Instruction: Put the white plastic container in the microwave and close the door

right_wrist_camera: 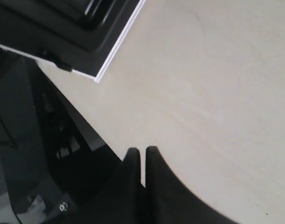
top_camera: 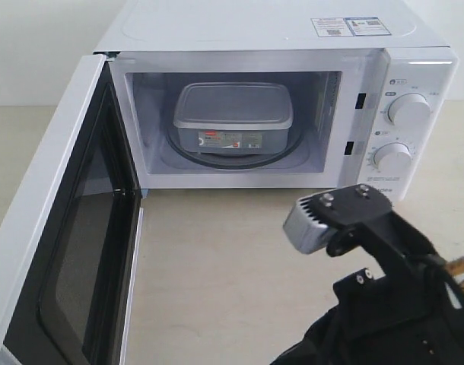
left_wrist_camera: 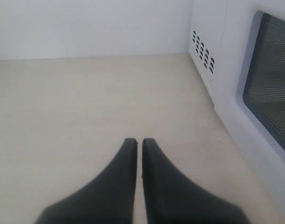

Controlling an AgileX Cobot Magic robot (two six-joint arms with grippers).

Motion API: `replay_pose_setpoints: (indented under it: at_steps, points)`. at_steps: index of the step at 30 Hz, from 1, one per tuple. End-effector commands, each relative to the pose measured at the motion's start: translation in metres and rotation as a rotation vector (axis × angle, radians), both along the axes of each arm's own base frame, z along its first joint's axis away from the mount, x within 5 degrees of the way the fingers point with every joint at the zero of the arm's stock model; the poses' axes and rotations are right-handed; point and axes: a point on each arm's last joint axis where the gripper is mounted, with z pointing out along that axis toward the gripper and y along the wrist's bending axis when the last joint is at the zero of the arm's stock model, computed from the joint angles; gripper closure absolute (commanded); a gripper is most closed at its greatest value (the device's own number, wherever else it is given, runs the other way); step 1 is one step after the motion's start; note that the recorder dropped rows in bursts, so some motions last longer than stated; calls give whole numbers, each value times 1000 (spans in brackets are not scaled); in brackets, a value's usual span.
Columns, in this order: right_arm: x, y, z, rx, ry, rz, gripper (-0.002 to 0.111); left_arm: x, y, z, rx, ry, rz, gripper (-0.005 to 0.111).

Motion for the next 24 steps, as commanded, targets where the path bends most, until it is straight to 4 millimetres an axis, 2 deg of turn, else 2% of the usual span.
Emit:
replay_pose_setpoints:
  at_steps: [1, 4, 7, 11, 14, 16, 18, 21, 24]
  points:
    - [-5, -7, 11, 74, -27, -50, 108, 0, 0, -1, 8, -3, -7, 102]
    - [-6, -9, 14, 83, -50, -44, 108, 0, 0, -1, 8, -3, -7, 102]
    - [-1, -11, 13, 33, -152, -3, 108, 0, 0, -1, 8, -3, -7, 102]
    - [11, -19, 15, -77, -429, 86, 108, 0, 0, -1, 8, -3, -7, 102]
    - [14, -27, 21, -113, -531, 105, 108, 0, 0, -1, 8, -3, -7, 102]
    - [13, -39, 30, -112, -581, 75, 108, 0, 0, -1, 8, -3, -7, 102]
    - [13, -60, 46, -94, -672, -15, 108, 0, 0, -1, 8, -3, -7, 102]
    - [11, -97, 71, -81, -855, -212, 108, 0, 0, -1, 8, -3, -7, 102]
    - [0, -126, 93, -48, -1014, -417, 108, 0, 0, -1, 8, -3, -7, 102]
